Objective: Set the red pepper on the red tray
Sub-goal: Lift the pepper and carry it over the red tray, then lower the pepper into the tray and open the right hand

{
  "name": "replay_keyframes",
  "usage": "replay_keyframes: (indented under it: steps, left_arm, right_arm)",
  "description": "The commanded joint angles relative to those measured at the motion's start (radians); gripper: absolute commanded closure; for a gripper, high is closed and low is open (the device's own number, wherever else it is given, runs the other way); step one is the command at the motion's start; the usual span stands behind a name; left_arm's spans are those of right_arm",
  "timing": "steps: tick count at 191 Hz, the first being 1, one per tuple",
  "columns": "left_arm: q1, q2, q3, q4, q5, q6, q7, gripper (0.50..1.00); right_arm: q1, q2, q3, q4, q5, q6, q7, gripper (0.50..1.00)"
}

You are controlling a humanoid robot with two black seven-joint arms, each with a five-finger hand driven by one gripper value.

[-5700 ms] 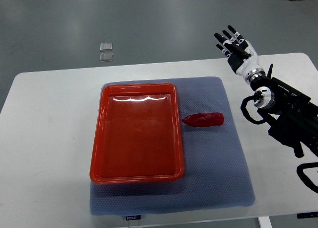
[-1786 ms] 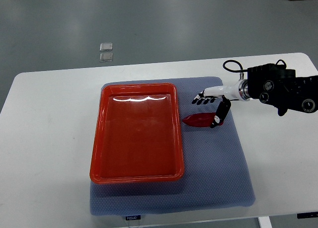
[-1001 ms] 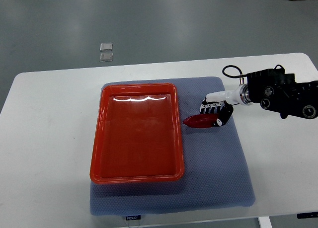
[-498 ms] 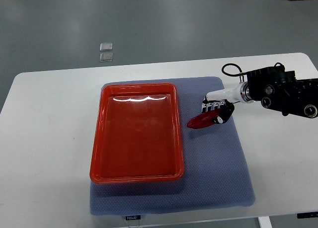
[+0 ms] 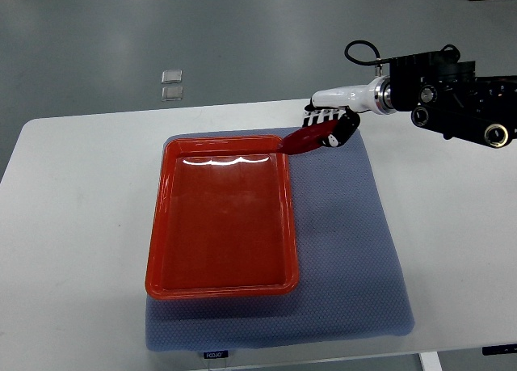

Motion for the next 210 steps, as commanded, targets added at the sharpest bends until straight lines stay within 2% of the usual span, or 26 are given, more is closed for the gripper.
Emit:
replay_keyframes:
  steps: [1,25,71,109,152,181,189,193,196,197,198,200,201,202,203,204,205,206,207,208,209,210]
  left_arm:
    - [0.000,0.000,-0.001,0.000,0.000,0.000,0.000,0.500]
    - [0.000,0.000,0.000,0.000,0.000,0.000,0.000,0.500]
    - [0.000,0.000,0.000,0.000,0.000,0.000,0.000,0.500]
    - [0.000,0.000,0.000,0.000,0.000,0.000,0.000,0.500]
    - [0.000,0.000,0.000,0.000,0.000,0.000,0.000,0.500]
    - [0.000,0.000,0.000,0.000,0.000,0.000,0.000,0.500]
    - [0.000,0.000,0.000,0.000,0.000,0.000,0.000,0.500]
    - [0.000,0.000,0.000,0.000,0.000,0.000,0.000,0.500]
    - [0.000,0.000,0.000,0.000,0.000,0.000,0.000,0.500]
    - [0.000,0.000,0.000,0.000,0.000,0.000,0.000,0.500]
    - [0.000,0.000,0.000,0.000,0.000,0.000,0.000,0.500]
    - [0.000,0.000,0.000,0.000,0.000,0.000,0.000,0.500]
    - [0.000,0.000,0.000,0.000,0.000,0.000,0.000,0.500]
    - [0.000,0.000,0.000,0.000,0.000,0.000,0.000,0.500]
    - [0.000,0.000,0.000,0.000,0.000,0.000,0.000,0.500]
    - [0.000,0.000,0.000,0.000,0.000,0.000,0.000,0.500]
    - [0.000,0.000,0.000,0.000,0.000,0.000,0.000,0.500]
    - [0.000,0.000,0.000,0.000,0.000,0.000,0.000,0.500]
    - [0.000,0.000,0.000,0.000,0.000,0.000,0.000,0.500]
    - [0.000,0.000,0.000,0.000,0.000,0.000,0.000,0.500]
    - [0.000,0.000,0.000,0.000,0.000,0.000,0.000,0.500]
    - [0.000,0.000,0.000,0.000,0.000,0.000,0.000,0.500]
  right_arm:
    - [-0.002,0.057,0.028,-0.021,0.001,-0.007,0.006,0.973]
    - [-0.012,0.138,0.054,-0.036,0.001,-0.019,0.038,0.971]
    - [-0.069,0.252,0.071,-0.036,0.000,-0.044,0.042,0.953]
    - [-0.107,0.313,0.072,-0.067,-0.002,-0.077,0.050,0.946]
    - [-0.132,0.350,0.072,-0.101,-0.003,-0.082,0.052,0.938]
    - [-0.160,0.365,0.071,-0.102,-0.007,-0.094,0.052,0.908]
    - [-0.164,0.365,0.071,-0.107,-0.007,-0.094,0.052,0.885]
    - [-0.164,0.365,0.071,-0.110,-0.005,-0.094,0.052,0.859]
    - [-0.164,0.365,0.071,-0.116,-0.002,-0.094,0.053,0.814]
    - [-0.164,0.365,0.071,-0.116,-0.002,-0.094,0.053,0.814]
    - [-0.164,0.365,0.071,-0.119,0.000,-0.094,0.053,0.783]
    - [-0.164,0.365,0.071,-0.119,0.000,-0.094,0.053,0.783]
    - [-0.164,0.365,0.072,-0.122,0.001,-0.094,0.055,0.749]
    - [-0.164,0.365,0.072,-0.122,0.001,-0.094,0.055,0.748]
    - [-0.166,0.367,0.072,-0.125,0.001,-0.094,0.055,0.712]
    - [-0.166,0.367,0.072,-0.125,0.001,-0.094,0.055,0.711]
    - [-0.166,0.367,0.072,-0.127,0.003,-0.094,0.056,0.675]
    - [-0.166,0.367,0.072,-0.127,0.003,-0.094,0.056,0.675]
    - [-0.164,0.365,0.072,-0.128,0.003,-0.093,0.058,0.644]
    - [-0.164,0.365,0.072,-0.128,0.003,-0.093,0.058,0.644]
    - [-0.164,0.367,0.072,-0.130,0.003,-0.093,0.061,0.616]
    - [-0.164,0.367,0.072,-0.130,0.003,-0.093,0.061,0.615]
